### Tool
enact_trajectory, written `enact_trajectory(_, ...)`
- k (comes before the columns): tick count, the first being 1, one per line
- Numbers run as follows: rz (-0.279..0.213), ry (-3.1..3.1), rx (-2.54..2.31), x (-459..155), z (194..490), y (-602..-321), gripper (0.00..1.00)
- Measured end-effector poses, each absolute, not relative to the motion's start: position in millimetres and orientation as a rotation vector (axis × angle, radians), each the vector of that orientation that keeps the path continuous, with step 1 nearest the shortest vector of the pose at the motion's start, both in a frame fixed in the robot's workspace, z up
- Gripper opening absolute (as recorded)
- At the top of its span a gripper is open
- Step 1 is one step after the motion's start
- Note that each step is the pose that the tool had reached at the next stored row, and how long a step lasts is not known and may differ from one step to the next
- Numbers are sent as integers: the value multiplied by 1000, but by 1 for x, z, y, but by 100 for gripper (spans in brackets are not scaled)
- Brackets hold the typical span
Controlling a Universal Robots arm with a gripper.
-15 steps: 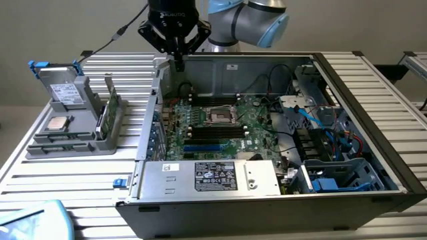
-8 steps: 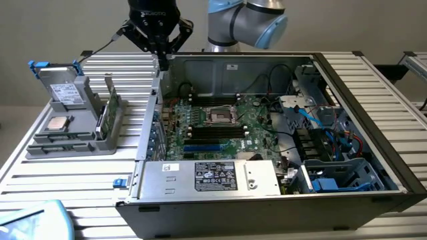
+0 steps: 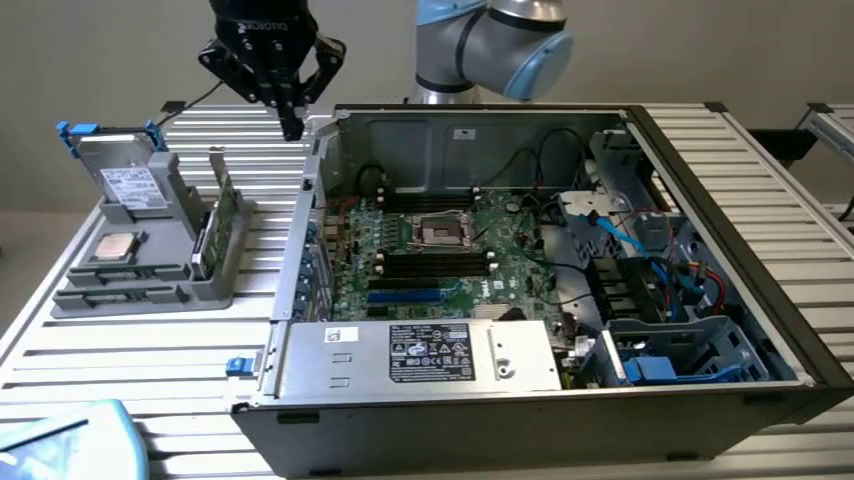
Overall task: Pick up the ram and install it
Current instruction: 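Reach for the ram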
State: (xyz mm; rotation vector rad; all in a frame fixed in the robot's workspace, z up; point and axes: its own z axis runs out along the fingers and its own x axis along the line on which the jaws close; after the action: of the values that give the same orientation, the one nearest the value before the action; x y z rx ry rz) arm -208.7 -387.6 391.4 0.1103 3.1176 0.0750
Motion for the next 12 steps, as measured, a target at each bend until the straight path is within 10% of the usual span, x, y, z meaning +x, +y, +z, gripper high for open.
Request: enact_trajectory(12,75,3118,110,-263,382,-382,10)
